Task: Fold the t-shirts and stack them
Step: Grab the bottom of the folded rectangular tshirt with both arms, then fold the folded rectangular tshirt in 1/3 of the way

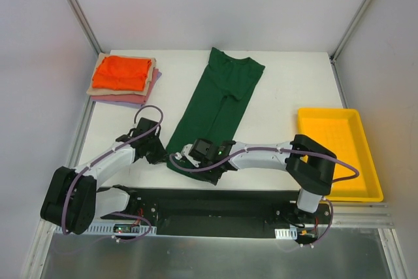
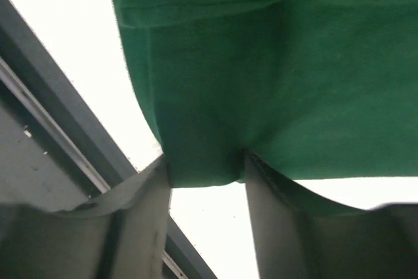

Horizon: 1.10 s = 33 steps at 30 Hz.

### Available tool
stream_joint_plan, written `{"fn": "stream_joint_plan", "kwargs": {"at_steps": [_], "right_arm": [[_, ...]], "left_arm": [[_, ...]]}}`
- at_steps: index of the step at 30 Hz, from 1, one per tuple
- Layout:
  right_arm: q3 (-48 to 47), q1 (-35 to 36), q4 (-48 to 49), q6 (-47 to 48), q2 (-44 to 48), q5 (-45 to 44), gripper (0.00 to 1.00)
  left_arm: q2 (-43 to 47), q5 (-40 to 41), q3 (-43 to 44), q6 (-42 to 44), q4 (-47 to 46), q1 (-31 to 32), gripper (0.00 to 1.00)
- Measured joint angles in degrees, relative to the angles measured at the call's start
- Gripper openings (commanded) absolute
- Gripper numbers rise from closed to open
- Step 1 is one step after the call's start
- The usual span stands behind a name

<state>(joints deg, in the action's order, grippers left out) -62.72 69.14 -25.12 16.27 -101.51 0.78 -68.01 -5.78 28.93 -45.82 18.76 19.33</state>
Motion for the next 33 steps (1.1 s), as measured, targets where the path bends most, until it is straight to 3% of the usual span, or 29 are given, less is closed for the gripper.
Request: {"fn": "stream_joint_plan", "kwargs": {"at_steps": [4, 8, 17, 20, 25, 33], "right_arm": [[1.53, 1.84, 1.68, -0.81, 0.83, -4.61, 0.18], [3.32, 3.3, 2.51, -2.34, 2.51, -5.31, 0.08], [5.05, 4.94, 1.75, -4.79, 15.32, 8.41, 0.06], [5.03, 4.85, 1.68, -5.31, 20.06, 11.26, 0.06], [5.03, 2.23, 1.25, -5.9, 22.51, 12.79, 0.06], [5.03, -9.75, 0.2, -5.88, 22.51, 11.19, 0.06]], "left_arm": [[3.87, -0.26, -2.43, -1.2, 0.0, 0.07, 0.0], [10.01, -0.72, -4.66, -2.23, 2.71, 0.07, 0.0], [35.39, -1.88, -4.7, -5.49, 12.7, 0.09, 0.0], [39.28, -2.08, -2.71, -6.12, 14.27, 0.09, 0.0], [35.69, -2.12, 2.43, -5.92, 13.73, 0.11, 0.0], [14.08, -2.95, 11.76, -3.37, 3.37, 0.17, 0.0]]}}
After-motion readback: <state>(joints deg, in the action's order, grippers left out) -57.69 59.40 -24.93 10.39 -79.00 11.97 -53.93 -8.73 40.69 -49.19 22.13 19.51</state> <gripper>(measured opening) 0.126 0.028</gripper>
